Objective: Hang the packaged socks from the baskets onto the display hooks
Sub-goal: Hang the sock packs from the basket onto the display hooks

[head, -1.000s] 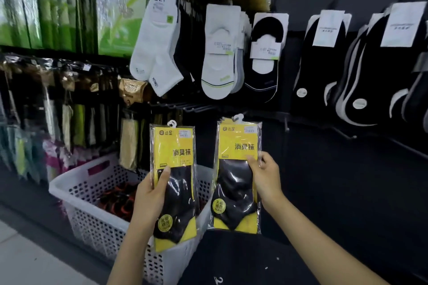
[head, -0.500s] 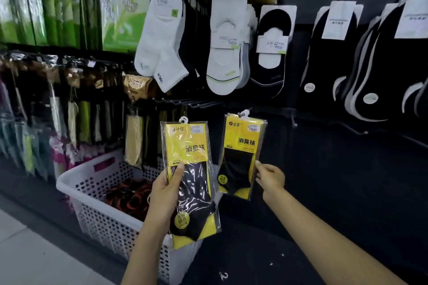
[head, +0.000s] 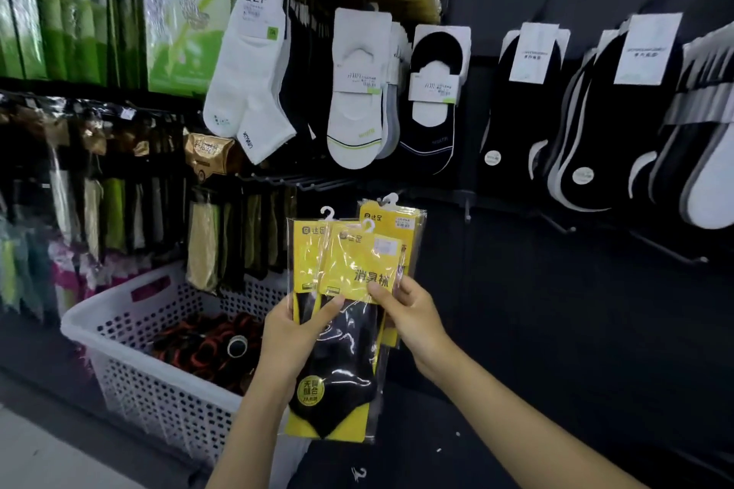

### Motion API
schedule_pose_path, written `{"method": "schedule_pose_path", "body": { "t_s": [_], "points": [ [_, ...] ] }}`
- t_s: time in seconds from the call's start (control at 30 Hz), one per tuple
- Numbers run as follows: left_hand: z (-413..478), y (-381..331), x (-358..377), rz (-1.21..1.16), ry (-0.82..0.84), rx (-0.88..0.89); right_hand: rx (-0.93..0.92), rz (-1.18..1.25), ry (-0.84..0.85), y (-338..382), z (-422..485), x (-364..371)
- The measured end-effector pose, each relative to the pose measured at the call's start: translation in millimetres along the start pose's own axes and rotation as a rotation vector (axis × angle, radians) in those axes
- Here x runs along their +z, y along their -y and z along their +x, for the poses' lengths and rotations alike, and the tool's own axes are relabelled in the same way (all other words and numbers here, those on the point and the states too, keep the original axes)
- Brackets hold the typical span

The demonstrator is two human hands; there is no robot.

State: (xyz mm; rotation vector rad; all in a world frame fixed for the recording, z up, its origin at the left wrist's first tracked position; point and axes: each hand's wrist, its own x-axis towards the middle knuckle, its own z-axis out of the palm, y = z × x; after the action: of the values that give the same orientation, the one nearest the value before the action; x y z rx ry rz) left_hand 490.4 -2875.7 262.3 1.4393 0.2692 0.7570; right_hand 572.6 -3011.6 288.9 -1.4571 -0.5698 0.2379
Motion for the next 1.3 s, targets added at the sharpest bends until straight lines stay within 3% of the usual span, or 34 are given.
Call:
{"method": "schedule_pose_path", "body": {
  "t_s": [0.33,0.57,0.87,1.07,1.17,1.3],
  "points": [
    [7.5,1.3,-25.8,0.080,-0.151,0.050,-0.087,-0.048,-0.209,3.1,21.0,-22.8],
    [9.5,0.3,-36.7,0.055,-0.209,0.055,-0.098,-0.112,-0.221,9.5,60.9,-15.4],
    [11.4,8.8,-26.5,0.031,-0.177,0.011,0.179,0.035,-0.448,-16.6,90.5,-12.6],
    [12.2,13.2,-17.8,0.033,-0.138,-0.030,0.236,-0.103,-0.655,-47.7,70.6,-21.5],
    [11.9,15.6,-13.4,0.020,-0.120,-0.043,0.197,-0.093,-0.553,-51.5,54.6,-19.3],
    [9.9,17.9,-5.2,0.053,-0.072,-0.052,0.186,0.045,-0.203,-29.4,29.3,-1.4]
  ]
}}
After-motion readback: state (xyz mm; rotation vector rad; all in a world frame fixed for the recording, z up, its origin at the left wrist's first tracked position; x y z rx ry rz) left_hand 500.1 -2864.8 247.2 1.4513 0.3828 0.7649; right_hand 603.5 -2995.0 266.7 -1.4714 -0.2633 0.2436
